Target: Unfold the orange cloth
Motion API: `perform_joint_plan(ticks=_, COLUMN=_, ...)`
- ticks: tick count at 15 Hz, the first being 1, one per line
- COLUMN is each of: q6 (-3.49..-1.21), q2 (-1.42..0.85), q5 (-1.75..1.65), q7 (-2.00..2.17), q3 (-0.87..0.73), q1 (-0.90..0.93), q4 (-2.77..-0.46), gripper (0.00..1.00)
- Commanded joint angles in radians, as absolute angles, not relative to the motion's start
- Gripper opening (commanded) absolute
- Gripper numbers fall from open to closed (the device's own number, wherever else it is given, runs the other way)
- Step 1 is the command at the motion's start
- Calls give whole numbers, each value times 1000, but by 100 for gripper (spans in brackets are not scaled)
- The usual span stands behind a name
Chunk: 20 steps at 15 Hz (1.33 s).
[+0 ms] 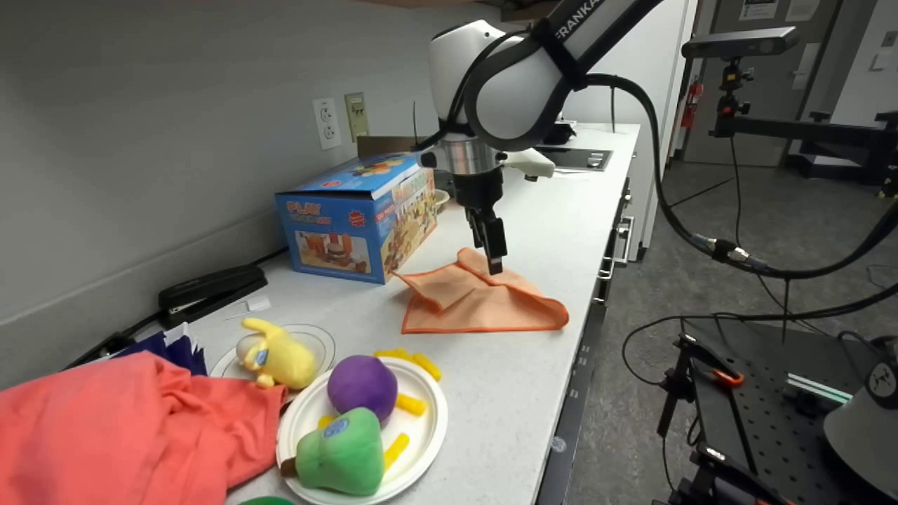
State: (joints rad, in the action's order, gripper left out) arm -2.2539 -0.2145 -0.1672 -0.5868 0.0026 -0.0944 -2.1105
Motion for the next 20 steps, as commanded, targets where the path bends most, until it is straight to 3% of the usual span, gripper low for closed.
perform_joint_plan(ticks=1, q6=-2287, q2=-176, q5=-194, q7=-541, q3=-11, q1=-87, q4=-2170, gripper=100)
perform_joint_plan(ticks=20, q6=-2285, q2=-91, q5=-388, q7=-194, q3=3, q1=4, q4=-2320, gripper=100)
